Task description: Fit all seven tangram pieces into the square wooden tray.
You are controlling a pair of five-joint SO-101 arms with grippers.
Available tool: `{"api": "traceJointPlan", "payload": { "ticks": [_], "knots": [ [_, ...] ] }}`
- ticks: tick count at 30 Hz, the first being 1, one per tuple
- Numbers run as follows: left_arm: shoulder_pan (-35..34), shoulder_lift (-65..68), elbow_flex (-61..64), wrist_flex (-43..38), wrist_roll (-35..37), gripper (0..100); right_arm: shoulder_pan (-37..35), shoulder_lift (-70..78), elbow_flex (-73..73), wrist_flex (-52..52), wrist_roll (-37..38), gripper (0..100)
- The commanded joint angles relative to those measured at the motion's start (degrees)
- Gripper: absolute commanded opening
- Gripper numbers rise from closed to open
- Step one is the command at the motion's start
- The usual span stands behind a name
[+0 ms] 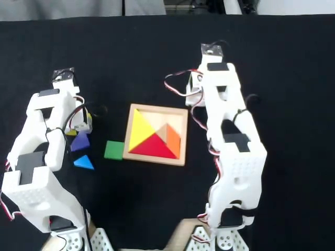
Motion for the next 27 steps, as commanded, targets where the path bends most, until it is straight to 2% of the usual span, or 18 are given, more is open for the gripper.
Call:
{"api": "traceJointPlan", "payload": {
  "ticks": [1, 4, 9, 13, 19, 23, 27],
  "knots": [
    [-0.48, 0.18, -1.36, -0.44, -1.05, 12, 0.09, -0.57, -1.54, -0.88, 0.44, 1.1],
    [-0.66, -0.35, -2.42, 1.41, -7.56, 15, 0.09, -0.57, -1.54, -0.88, 0.44, 1.1],
    [-1.36, -7.47, -2.24, 6.59, -14.15, 30, 0.09, -0.48, -1.54, -0.88, 0.44, 1.1],
    [-1.1, -12.66, 4.44, 3.78, -19.6, 30, 0.09, -0.48, -1.63, -0.88, 0.44, 1.1],
    [-3.12, -13.36, 12.0, -7.47, -20.4, 31, 0.09, -0.48, -1.54, -0.88, 0.44, 1.1],
    [-3.3, -13.36, 12.7, -7.91, -26.73, 30, 0.09, -0.48, -1.54, -0.97, 0.44, 1.1],
    [-4.53, -13.36, 12.44, -8.09, -27.34, 30, 0.09, -0.48, -1.36, -1.58, 0.44, 1.1]
  ]
}}
